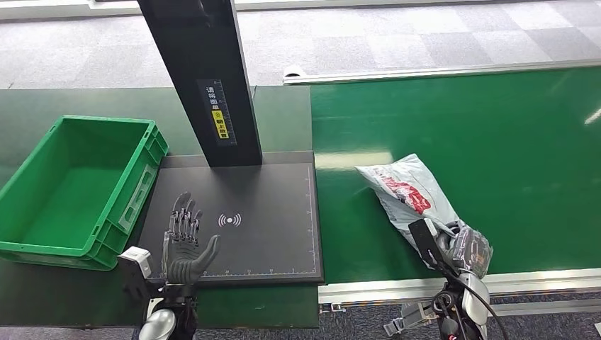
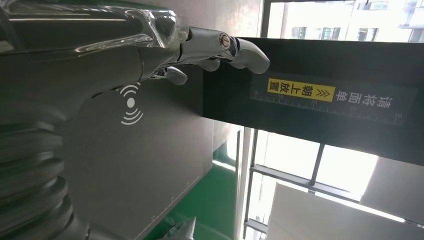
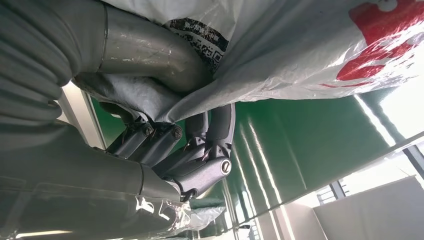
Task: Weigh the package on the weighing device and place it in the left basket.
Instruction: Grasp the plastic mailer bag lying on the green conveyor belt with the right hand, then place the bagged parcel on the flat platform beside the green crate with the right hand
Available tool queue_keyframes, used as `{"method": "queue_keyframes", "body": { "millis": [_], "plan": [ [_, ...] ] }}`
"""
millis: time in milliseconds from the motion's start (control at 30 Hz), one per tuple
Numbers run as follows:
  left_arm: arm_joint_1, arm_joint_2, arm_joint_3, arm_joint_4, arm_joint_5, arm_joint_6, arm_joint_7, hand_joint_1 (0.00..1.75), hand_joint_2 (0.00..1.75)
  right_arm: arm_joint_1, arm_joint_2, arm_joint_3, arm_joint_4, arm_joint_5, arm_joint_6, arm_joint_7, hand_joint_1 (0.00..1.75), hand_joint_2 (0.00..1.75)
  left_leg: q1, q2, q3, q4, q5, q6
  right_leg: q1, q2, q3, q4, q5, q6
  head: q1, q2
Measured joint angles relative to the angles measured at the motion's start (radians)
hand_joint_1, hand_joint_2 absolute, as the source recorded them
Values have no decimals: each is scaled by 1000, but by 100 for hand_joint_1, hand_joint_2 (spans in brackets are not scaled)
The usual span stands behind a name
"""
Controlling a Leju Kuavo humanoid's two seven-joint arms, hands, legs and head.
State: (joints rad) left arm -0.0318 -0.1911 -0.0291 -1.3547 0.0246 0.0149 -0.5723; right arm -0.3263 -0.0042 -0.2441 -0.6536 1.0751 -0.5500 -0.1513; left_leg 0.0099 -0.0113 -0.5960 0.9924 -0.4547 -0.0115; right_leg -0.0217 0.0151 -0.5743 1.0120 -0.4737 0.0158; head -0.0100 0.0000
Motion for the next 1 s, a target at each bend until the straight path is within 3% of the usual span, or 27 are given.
{"method": "queue_keyframes", "body": {
  "millis": [167,333,433,500,733,1000],
  "plan": [
    [4,0,1,0,-7,1,-9,0,175,19,14,7,-79,-78,1,-74,175,175,0,0,0,0,0,0,0,0,0,0,0,0,0,0],
    [9,5,5,-10,-17,23,-35,0,175,103,47,86,-385,-186,44,-147,175,175,0,0,-2,0,0,0,0,0,-1,0,0,0,0,0],
    [7,11,24,-43,-43,70,-68,0,175,115,56,199,-589,-275,156,-198,175,175,0,3,-4,-1,0,0,1,2,-3,1,1,-1,0,0],
    [-6,18,52,-80,-62,95,-75,0,175,63,67,305,-667,-322,249,-191,175,175,0,8,-3,-1,1,-1,1,6,-5,2,2,-3,0,0],
    [-40,31,158,-186,-88,95,-58,0,175,-130,105,607,-706,-456,362,-163,175,175,2,4,-3,-1,5,-2,3,3,-5,2,4,-4,0,0],
    [-54,41,221,-220,-88,108,-65,0,175,-208,165,774,-647,-499,422,-149,175,175,2,3,-4,-1,5,-2,3,2,-5,2,4,-4,0,0]
  ]
}}
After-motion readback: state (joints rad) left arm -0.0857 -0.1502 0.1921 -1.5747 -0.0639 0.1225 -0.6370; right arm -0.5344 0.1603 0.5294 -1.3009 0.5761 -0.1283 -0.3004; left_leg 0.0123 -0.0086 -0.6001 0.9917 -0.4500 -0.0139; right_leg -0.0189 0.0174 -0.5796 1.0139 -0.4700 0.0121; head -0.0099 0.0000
